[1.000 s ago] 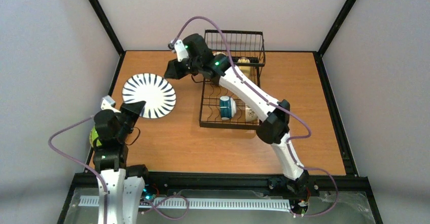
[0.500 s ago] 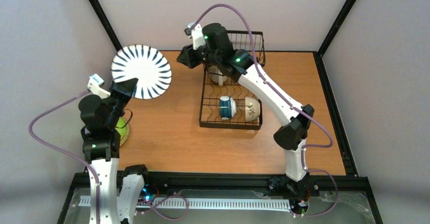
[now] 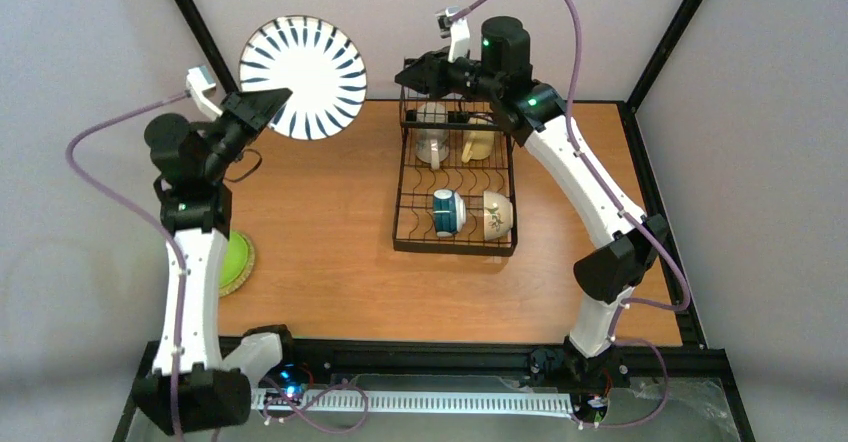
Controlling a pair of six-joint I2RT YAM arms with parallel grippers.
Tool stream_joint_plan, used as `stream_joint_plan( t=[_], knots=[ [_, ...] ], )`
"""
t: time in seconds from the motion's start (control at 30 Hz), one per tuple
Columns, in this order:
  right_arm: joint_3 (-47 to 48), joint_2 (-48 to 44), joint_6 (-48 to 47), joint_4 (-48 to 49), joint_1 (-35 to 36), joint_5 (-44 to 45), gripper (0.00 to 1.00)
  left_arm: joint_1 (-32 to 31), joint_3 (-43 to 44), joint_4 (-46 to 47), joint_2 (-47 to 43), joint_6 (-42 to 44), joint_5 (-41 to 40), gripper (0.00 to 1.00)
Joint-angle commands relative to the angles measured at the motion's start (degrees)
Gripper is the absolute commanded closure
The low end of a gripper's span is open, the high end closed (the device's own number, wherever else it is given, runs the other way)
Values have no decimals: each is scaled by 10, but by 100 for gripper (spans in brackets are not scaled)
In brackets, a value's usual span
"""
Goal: Load the mixed dishes into the dish rack
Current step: Pass from the left arm to the right
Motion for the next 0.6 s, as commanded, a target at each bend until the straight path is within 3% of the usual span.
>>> stream_joint_plan(
  t=[0.0,0.27,0.57],
  knots=[
    [-8,-15,19,40,-4,-90,17,1,53,162,77,-59,126,100],
    [-6,-21,28,51,-10,-122,17,1,73,284,177,-123,195,100],
    [-7,-5,35,60,-12,-124,17,1,72,351,207,-161,241,100]
  ],
)
